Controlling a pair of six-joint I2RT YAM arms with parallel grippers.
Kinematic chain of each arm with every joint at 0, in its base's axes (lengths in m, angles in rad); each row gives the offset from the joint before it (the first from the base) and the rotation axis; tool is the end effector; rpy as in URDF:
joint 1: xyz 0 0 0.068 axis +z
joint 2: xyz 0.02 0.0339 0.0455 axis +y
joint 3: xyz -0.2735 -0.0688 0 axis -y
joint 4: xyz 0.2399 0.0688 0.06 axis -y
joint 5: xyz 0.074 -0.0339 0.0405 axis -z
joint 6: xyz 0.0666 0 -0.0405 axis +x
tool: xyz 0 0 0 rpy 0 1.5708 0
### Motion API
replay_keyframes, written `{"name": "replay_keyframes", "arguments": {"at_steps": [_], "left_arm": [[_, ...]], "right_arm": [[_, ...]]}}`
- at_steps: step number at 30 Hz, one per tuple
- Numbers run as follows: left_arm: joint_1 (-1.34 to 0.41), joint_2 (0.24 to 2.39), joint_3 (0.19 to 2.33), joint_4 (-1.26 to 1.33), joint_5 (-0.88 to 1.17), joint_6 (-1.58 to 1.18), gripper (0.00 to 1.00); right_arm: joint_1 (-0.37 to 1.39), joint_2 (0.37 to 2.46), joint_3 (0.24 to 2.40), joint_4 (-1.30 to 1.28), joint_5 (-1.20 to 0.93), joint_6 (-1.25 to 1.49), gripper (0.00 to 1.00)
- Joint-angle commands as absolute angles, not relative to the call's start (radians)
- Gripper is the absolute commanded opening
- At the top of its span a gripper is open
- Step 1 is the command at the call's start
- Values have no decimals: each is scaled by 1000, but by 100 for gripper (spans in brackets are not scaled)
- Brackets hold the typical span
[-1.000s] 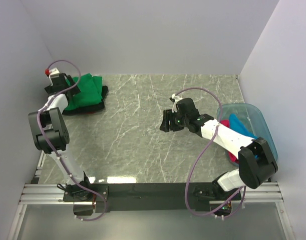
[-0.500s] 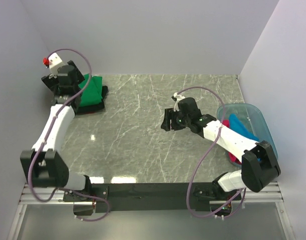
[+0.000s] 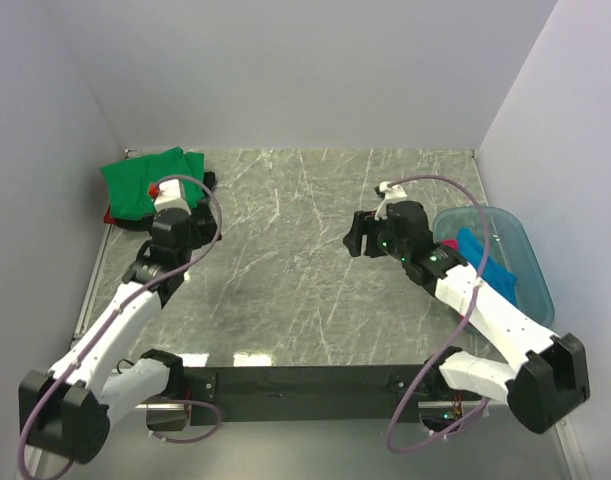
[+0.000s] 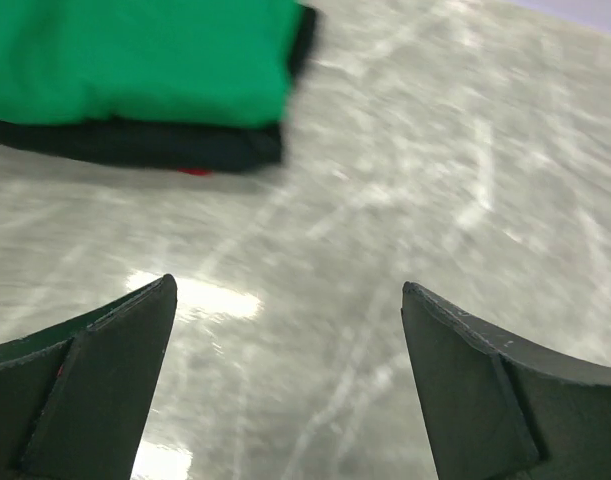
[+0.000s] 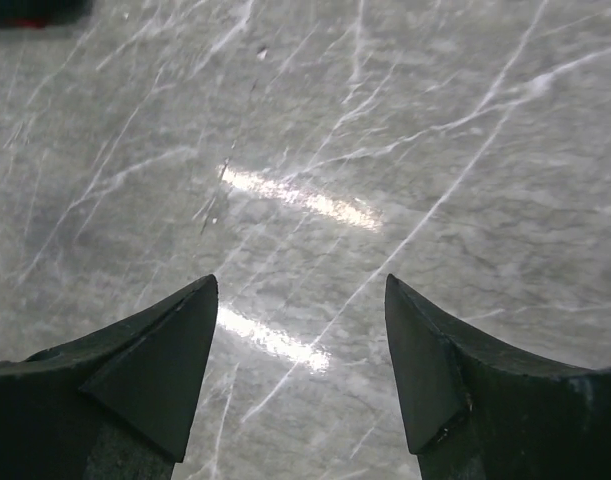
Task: Fold and stack the t-shirts
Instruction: Neatly place the folded tshirt to the corner
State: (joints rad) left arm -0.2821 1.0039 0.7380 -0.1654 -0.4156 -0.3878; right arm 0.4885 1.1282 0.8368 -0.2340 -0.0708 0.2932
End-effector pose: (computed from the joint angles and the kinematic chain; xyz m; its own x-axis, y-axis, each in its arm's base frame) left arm 0.2408 -0.0418 0.2827 -0.3348 -0.2632 -0.9048 -0.2422 0.9520 -0.1873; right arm 0.2374 0.1315 0.2788 -0.5749 0.0209 -0.8179 -0.3719 0.8838 0.2840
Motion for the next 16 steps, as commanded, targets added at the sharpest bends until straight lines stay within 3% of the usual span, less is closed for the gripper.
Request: {"name": "replay_keyframes", "arguments": {"at_steps": [1,16], "left_arm": [[-288,899,692,-66,-235,-405,99],[-298,807,670,-67,-215,-420,99]], "right_arm": [[472,1045,802,-176,-3,261,75],[454,954,759,-158,64,252,80]]}}
